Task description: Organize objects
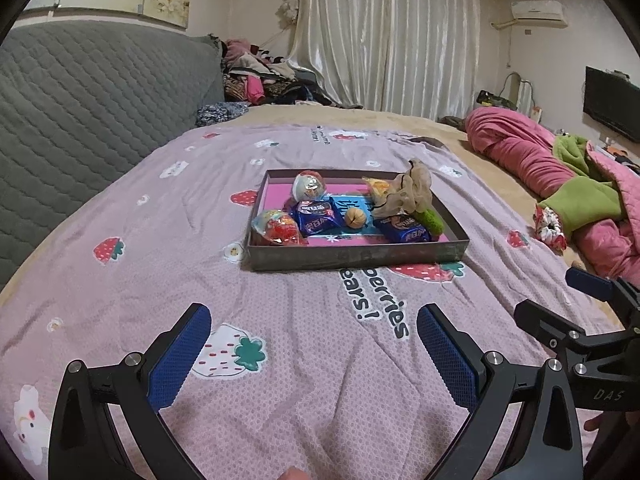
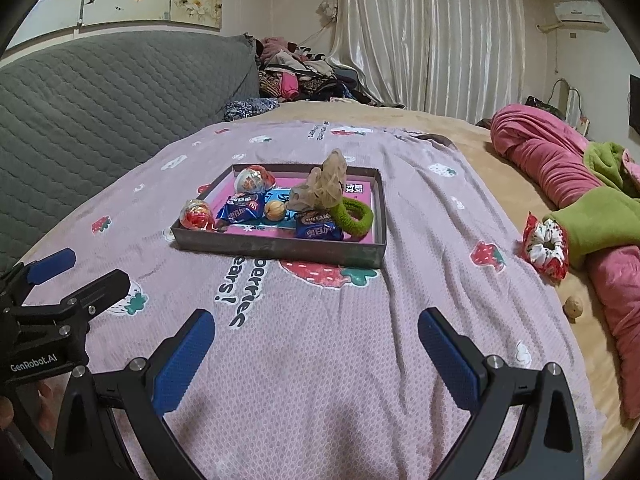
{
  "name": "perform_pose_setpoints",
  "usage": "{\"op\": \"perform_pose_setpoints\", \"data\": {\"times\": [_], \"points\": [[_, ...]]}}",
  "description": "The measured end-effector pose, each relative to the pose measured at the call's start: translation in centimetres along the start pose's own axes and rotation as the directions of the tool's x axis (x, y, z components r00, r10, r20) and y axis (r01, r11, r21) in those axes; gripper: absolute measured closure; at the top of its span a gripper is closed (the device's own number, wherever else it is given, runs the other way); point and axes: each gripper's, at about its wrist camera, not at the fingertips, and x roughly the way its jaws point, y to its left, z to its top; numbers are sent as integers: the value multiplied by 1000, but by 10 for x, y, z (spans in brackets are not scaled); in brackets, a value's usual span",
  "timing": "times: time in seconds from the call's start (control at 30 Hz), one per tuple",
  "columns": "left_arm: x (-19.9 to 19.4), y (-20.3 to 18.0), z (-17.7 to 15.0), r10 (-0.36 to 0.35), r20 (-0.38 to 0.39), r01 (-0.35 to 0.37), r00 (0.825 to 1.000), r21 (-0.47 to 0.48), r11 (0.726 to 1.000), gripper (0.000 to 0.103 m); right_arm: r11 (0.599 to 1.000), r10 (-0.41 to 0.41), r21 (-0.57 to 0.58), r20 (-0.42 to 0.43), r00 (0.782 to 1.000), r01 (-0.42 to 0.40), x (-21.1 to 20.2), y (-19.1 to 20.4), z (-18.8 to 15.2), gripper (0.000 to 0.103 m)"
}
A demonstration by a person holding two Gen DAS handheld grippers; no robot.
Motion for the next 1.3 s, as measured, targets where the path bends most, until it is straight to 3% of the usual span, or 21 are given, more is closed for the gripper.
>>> {"op": "perform_pose_setpoints", "data": {"times": [1.3], "points": [[24,6,-29,15,-33,-16,999,-28,999,0,1000,-6,11,-46,999,6,21,1,-33,0]]}}
